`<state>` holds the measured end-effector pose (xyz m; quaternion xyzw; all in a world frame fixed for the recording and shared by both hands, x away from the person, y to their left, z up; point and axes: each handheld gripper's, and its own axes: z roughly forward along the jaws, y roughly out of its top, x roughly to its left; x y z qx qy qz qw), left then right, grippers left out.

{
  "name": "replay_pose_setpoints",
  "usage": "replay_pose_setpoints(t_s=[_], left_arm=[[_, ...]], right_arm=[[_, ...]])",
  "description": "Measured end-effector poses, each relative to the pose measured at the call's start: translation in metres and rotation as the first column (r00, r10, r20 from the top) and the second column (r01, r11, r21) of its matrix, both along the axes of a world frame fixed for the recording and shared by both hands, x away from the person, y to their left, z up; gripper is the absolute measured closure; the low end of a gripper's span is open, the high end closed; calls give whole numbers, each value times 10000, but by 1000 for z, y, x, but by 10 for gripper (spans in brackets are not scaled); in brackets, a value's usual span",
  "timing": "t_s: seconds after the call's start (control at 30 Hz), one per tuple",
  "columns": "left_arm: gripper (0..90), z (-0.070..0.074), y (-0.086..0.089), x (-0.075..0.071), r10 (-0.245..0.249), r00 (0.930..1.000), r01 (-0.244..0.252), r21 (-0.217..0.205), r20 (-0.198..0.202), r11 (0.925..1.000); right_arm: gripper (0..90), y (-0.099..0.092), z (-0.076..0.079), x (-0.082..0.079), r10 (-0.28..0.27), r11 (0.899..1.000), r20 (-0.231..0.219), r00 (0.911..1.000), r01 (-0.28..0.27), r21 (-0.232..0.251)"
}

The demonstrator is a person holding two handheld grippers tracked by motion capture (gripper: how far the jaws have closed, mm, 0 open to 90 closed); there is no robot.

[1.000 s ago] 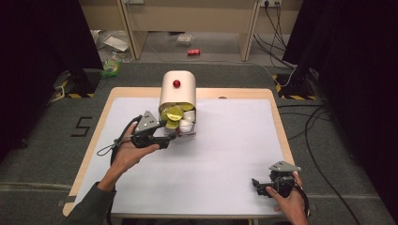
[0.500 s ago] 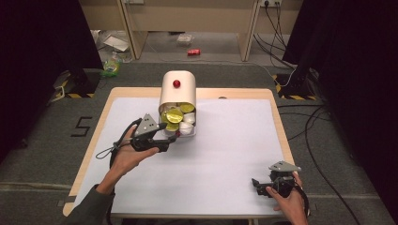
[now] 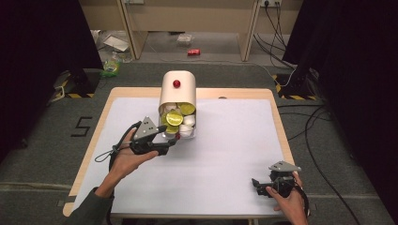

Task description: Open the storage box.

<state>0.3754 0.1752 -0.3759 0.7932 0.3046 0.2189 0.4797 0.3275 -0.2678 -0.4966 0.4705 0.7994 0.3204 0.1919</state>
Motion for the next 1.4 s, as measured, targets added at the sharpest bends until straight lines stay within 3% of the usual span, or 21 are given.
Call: replay_pose_setpoints(t_s=[0.73, 1.23, 1.4], left_arm=[[403, -4, 1, -9, -112, 9999, 112, 14, -14, 9999], [400, -5, 3, -11, -208, 9996, 202, -296, -203, 9994], [396, -4, 5, -6, -36, 9997, 27, -410, -227, 9992]], right_arm=[[3, 0, 0, 0, 0, 10000, 0, 10000, 0, -1], [3, 0, 0, 0, -1, 10000, 0, 10000, 1, 1], [2, 0, 0, 0, 1, 10000, 1, 10000, -1, 3]])
